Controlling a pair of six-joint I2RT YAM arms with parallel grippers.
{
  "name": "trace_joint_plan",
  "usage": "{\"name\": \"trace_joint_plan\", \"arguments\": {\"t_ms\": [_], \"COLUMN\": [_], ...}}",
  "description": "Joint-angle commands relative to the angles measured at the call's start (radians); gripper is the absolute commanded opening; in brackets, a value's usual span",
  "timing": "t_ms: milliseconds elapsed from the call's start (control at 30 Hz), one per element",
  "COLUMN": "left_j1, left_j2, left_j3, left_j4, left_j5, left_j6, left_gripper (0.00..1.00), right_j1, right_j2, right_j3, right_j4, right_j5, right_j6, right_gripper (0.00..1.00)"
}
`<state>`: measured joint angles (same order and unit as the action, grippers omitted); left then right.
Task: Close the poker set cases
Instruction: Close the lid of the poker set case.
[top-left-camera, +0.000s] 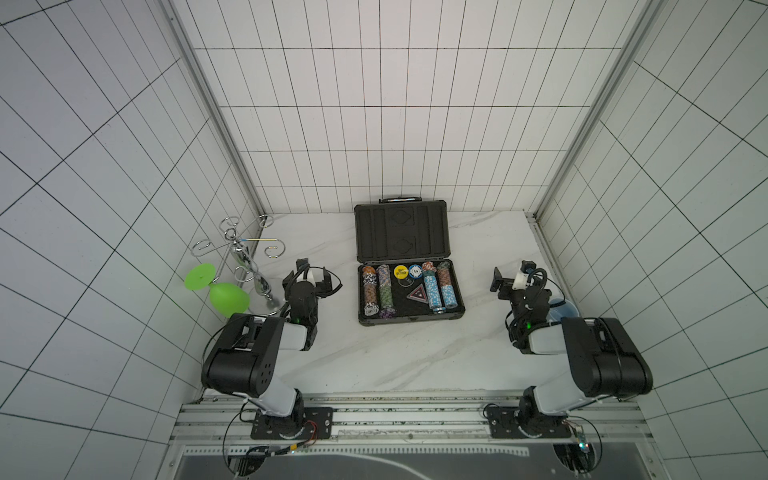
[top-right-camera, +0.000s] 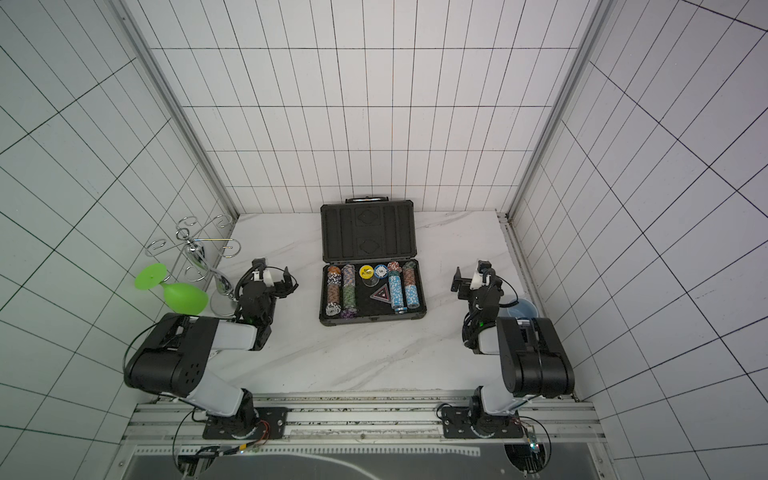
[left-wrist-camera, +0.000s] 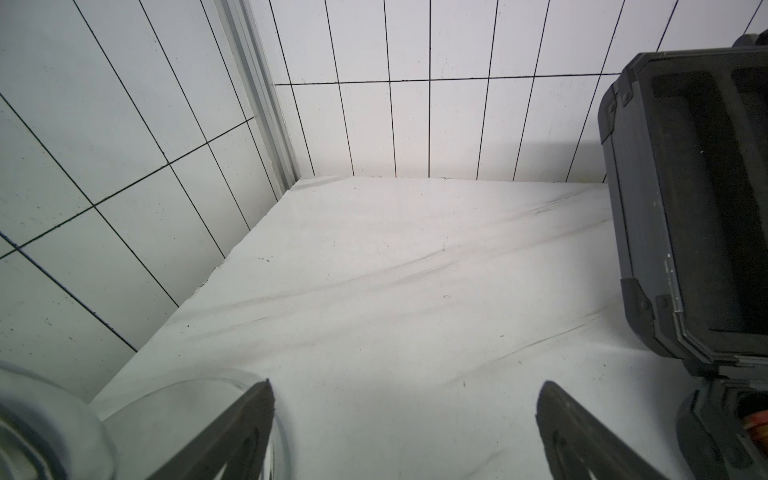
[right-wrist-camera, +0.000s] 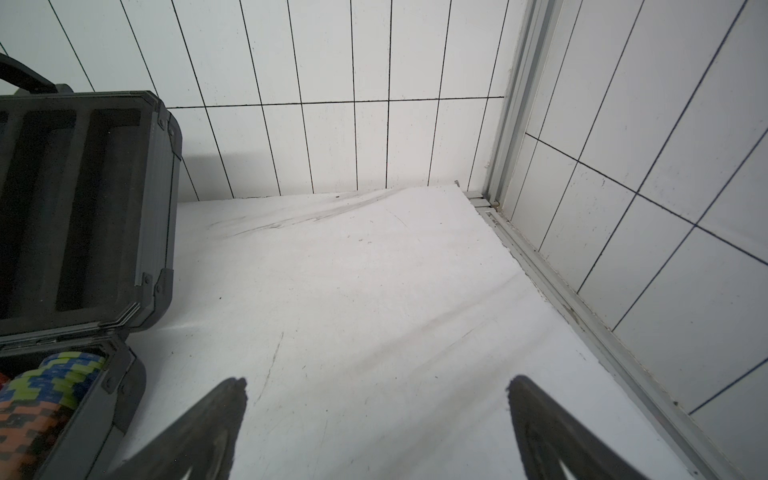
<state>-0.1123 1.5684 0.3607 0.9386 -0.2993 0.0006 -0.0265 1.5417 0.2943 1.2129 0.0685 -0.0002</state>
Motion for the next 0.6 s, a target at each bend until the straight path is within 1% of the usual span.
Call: {"name": "trace_joint_plan", "arguments": {"t_ms": [0,233,367,433,500,567], "left_j1": [-0.001,-0.001,-0.004,-0.016,-0.020,-0.021], "left_j2": [-0.010,-0.019,-0.042,-0.066,-0.097,-0.108], "left_j3": [0.008,0.005,0.021,0.066,0.125,0.182], "left_j4": [0.013,0.017,-0.005,-0.115,-0.268,-0.375], "left_j5": [-0.010,-0.013,-0.056,-0.110,-0.142,-0.154], "left_j6": [-0.002,-0.001,0.005,-0.007,-0.031,-0.044], "left_gripper": [0.97,0.98,0.97,0.98,0.97,0.97], "right_j1": [-0.009,-0.010,-0.007,-0.005,-0.001,0.002], "right_j2": [0.004,0.006,-0.003,-0.032,-0.065,-0.084], "right_j3": [-0.035,-0.033,-0.029,0.004,0.054,0.107], "right_j4": [0.037,0.036,0.028,-0.060,-0.179,-0.285], "right_j5": [-0.009,-0.012,-0.015,-0.021,-0.025,-0.030], "right_j6": [-0.009,-0.007,-0.016,-0.023,-0.027,-0.030], "right_gripper": [0.99,0.99,0.99,0.99,0.99,0.97]}}
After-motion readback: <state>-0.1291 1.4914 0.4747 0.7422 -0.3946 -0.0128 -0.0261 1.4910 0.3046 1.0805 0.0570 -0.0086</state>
